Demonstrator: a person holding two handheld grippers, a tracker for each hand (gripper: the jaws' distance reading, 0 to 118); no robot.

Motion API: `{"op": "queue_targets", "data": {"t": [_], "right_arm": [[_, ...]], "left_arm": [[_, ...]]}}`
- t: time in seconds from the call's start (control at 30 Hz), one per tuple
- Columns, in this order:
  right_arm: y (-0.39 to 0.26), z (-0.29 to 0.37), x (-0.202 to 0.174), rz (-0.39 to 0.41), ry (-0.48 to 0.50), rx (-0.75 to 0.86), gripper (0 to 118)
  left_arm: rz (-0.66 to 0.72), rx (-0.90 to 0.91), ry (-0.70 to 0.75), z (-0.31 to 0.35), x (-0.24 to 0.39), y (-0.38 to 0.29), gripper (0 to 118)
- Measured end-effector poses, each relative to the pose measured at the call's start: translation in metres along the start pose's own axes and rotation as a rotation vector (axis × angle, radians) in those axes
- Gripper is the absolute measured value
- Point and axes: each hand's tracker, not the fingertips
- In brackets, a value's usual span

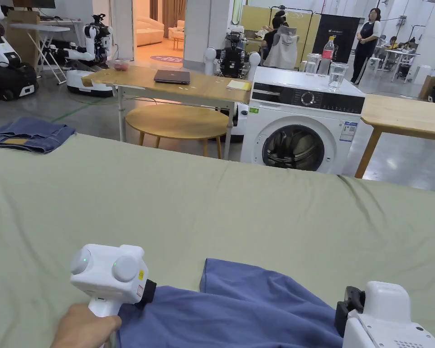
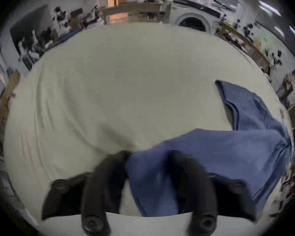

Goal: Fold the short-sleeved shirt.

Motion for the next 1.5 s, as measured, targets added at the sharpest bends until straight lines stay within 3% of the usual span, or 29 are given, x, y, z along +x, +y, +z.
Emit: {"op": "queue_targets", "data": {"t": [0.03, 0.17, 0.33, 0.47, 0.5, 0.6, 0.73, 0.93, 1.03, 1.13, 1.17, 1.2, 1.3, 1.5], "right_arm": [[0.001, -0.003, 0.001, 0.000, 0.007, -0.012, 0], [0.013, -0.023, 0.005, 0.008, 0.040, -0.076, 0], [0.038, -0.079, 0.016, 0.030, 0.086, -0.155, 2], [0.062, -0.126, 0.015, 0.093, 0.126, -0.310, 58], [0.063, -0.138, 0.015, 0.095, 0.144, -0.341, 62], [0.062, -0.172, 0.011, 0.134, 0.167, -0.440, 62], [0.046, -0.217, 0.010, 0.068, 0.228, -0.591, 62], [0.015, -0.233, -0.010, 0.072, 0.278, -0.730, 62], [0.009, -0.221, -0.021, 0.153, 0.235, -0.658, 60], [0.007, -0.216, -0.024, 0.164, 0.230, -0.656, 43], [0.008, -0.214, -0.024, 0.170, 0.230, -0.649, 9], [0.009, -0.216, -0.021, 0.189, 0.210, -0.624, 0], [0.010, -0.205, -0.012, 0.138, 0.226, -0.597, 0], [0.038, -0.169, 0.008, 0.182, 0.149, -0.368, 0]], "left_arm": [[-0.024, 0.022, -0.037, 0.000, -0.001, -0.003, 0], [-0.049, 0.044, -0.057, 0.004, 0.000, -0.017, 0], [0.091, 0.132, -0.146, 0.030, -0.019, -0.030, 0], [0.138, 0.179, -0.188, 0.052, -0.030, -0.042, 0], [0.136, 0.183, -0.190, 0.057, -0.031, -0.044, 0], [0.142, 0.208, -0.200, 0.071, -0.033, -0.047, 0], [0.135, 0.201, -0.195, 0.071, -0.040, -0.044, 0], [0.113, 0.172, -0.180, 0.061, -0.040, -0.045, 0], [0.108, 0.158, -0.172, 0.060, -0.035, -0.049, 0], [0.103, 0.155, -0.171, 0.064, -0.028, -0.052, 0], [0.101, 0.156, -0.172, 0.064, -0.028, -0.052, 0], [0.099, 0.158, -0.175, 0.065, -0.027, -0.052, 0], [0.089, 0.170, -0.176, 0.074, -0.023, -0.050, 0], [0.089, 0.242, -0.172, 0.106, -0.032, -0.036, 0]]}}
